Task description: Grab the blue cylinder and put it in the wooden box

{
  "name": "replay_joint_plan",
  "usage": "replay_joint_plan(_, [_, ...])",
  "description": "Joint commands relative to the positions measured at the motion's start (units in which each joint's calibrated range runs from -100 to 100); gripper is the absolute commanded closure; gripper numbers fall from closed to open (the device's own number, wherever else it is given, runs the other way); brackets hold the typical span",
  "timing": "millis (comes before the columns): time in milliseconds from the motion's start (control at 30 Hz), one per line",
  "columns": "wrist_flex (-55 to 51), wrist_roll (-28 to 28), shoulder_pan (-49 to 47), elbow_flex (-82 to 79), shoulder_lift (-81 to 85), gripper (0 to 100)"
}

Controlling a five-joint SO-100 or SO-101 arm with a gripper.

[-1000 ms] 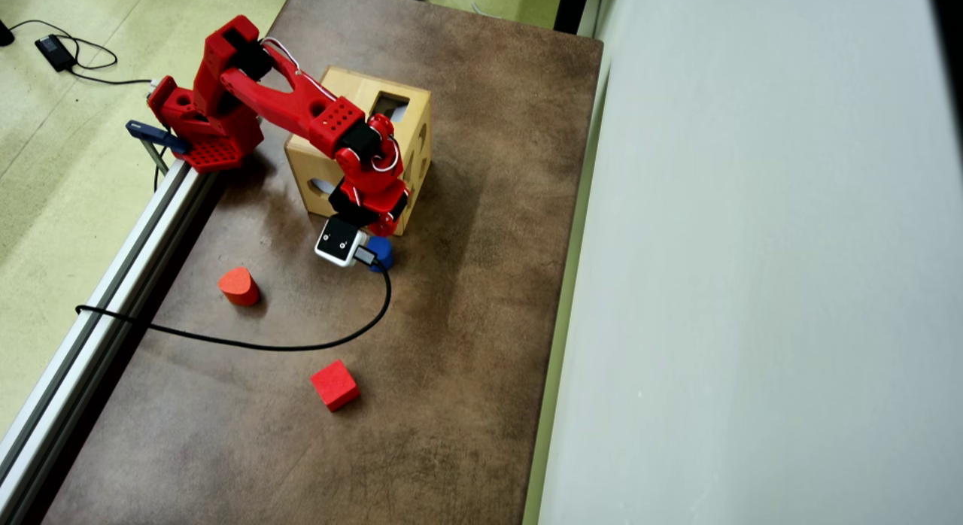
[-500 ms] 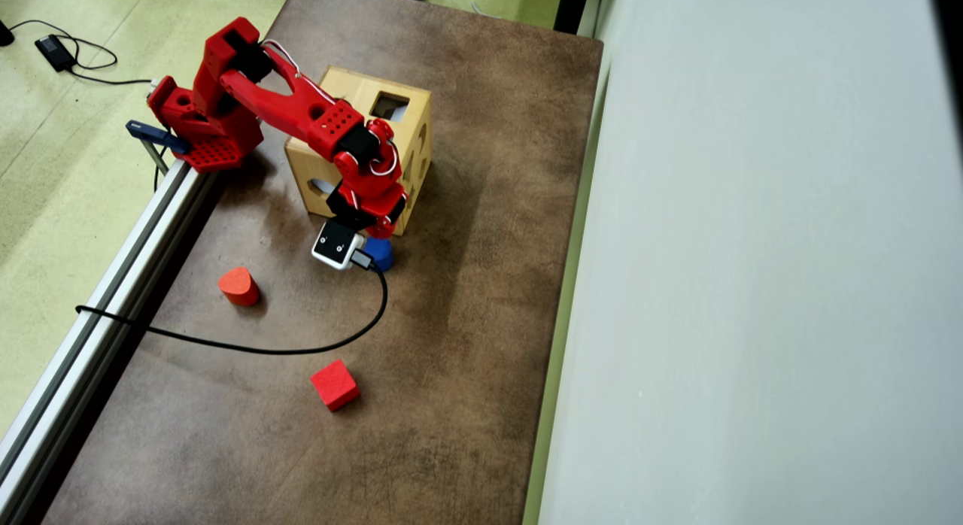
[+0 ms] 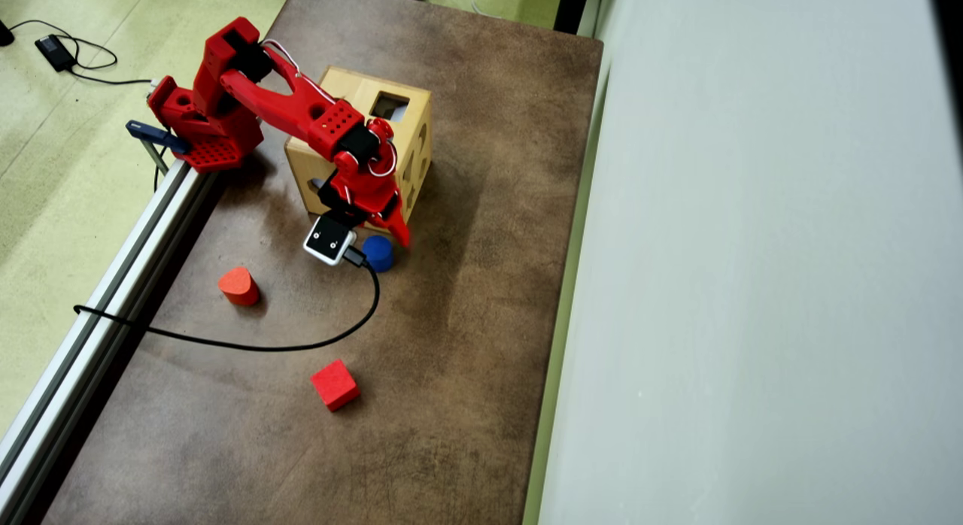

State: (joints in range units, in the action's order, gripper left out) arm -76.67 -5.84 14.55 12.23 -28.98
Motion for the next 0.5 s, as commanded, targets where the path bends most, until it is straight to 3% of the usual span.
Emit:
replay_joint_plan(0, [-0.4,0.2,1.9,2.6,-0.6,61])
replay_joint_plan(467, [0.6,0.2,2.4,5.0,-6.9,61])
